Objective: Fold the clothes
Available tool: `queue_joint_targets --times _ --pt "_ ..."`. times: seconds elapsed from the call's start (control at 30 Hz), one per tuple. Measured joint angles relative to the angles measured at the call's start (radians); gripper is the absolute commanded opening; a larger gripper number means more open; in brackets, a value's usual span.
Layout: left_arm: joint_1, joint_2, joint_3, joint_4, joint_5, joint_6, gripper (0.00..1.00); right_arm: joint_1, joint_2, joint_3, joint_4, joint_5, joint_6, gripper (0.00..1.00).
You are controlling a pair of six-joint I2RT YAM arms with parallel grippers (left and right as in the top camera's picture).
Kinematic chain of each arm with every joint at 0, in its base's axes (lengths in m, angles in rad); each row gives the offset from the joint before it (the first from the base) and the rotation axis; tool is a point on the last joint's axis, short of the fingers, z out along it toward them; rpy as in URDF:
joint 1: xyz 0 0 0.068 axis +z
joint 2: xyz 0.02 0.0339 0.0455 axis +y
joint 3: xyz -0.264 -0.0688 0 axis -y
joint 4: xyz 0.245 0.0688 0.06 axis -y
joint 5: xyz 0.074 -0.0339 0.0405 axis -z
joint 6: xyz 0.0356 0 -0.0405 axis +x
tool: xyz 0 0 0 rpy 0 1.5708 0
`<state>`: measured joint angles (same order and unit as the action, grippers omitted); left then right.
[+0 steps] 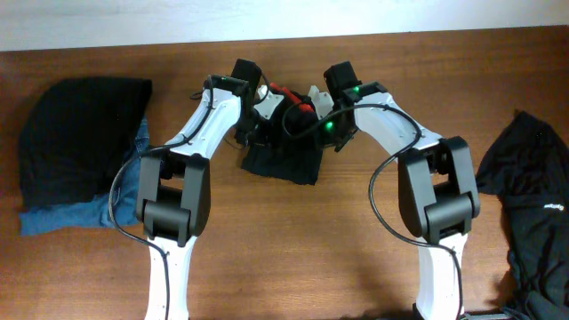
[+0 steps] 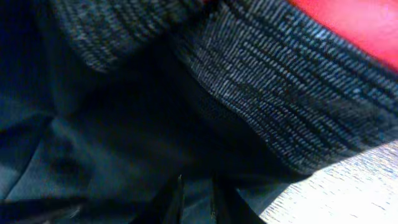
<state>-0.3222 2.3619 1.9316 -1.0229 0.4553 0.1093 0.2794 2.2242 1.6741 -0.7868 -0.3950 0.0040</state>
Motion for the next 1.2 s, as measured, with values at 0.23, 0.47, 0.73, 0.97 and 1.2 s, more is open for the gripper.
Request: queue_joint_targets --times 0.23,0.47,0.73,0.97,1.2 --pt "0.036 -0.004 0.000 -0.010 -0.005 -0.001 0.99 0.000 0.003 -0.001 -0.001 0.000 0.001 0.21" --pt "0.108 -0.004 0.000 0.000 -0.027 -0.001 0.99 0.000 0.003 -0.001 -0.001 0.000 0.000 0.21" --pt "0.112 -0.004 0.000 0.062 -0.016 0.003 0.99 0.000 0.003 -0.001 -0.021 0.005 0.001 0.22" --pt "0.111 -0.004 -0.006 0.093 0.087 0.003 0.99 0.000 0.003 -0.002 -0.036 0.020 0.001 0.22" --pt "0.106 0.024 -0.006 0.091 0.199 0.003 0.98 0.000 0.003 -0.003 -0.043 0.023 0.000 0.21"
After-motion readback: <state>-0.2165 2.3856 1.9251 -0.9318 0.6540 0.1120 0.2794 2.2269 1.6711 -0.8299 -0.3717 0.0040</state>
